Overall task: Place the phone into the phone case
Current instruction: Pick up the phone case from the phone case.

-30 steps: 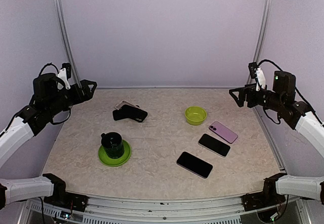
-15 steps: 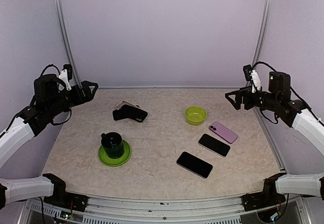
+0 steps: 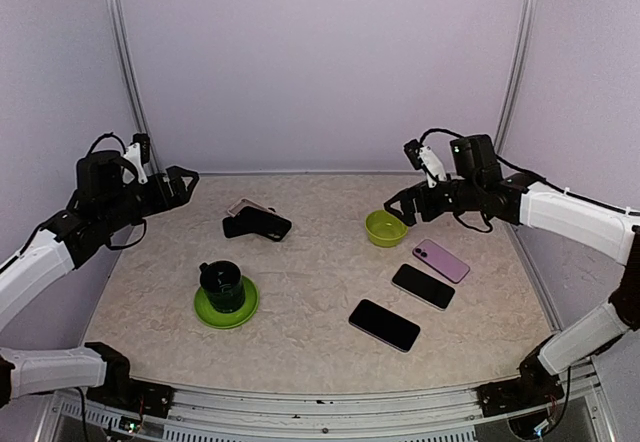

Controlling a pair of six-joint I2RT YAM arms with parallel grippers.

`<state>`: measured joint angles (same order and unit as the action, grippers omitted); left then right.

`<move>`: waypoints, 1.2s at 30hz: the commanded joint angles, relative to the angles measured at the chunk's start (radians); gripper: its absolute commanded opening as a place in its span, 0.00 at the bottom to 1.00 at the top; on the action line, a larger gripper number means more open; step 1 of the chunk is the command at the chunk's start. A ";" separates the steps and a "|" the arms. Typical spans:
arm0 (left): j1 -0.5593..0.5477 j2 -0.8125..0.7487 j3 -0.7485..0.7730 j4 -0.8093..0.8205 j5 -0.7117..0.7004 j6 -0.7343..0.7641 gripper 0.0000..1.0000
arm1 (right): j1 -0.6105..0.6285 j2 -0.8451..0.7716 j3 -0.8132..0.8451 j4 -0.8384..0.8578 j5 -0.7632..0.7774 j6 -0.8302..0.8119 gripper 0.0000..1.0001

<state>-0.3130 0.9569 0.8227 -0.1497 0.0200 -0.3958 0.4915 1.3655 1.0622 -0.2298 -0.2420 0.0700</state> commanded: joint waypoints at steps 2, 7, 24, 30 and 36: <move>-0.002 0.009 -0.007 -0.004 0.018 0.026 0.99 | 0.093 0.178 0.169 -0.025 0.124 -0.030 1.00; -0.003 0.002 -0.015 -0.024 0.031 0.040 0.99 | 0.134 0.351 0.325 -0.069 0.166 -0.039 1.00; -0.002 -0.043 -0.093 -0.040 0.027 0.109 0.99 | 0.201 0.775 0.814 -0.192 0.126 -0.102 0.99; 0.008 -0.046 -0.126 -0.014 0.033 0.087 0.99 | 0.218 0.882 0.946 -0.192 0.101 -0.112 0.96; 0.009 -0.073 -0.141 -0.007 0.023 0.081 0.99 | 0.242 0.977 1.013 -0.135 0.087 -0.110 0.90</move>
<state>-0.3126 0.9169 0.6937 -0.1917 0.0452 -0.3107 0.7036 2.2890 2.0380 -0.4034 -0.1333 -0.0364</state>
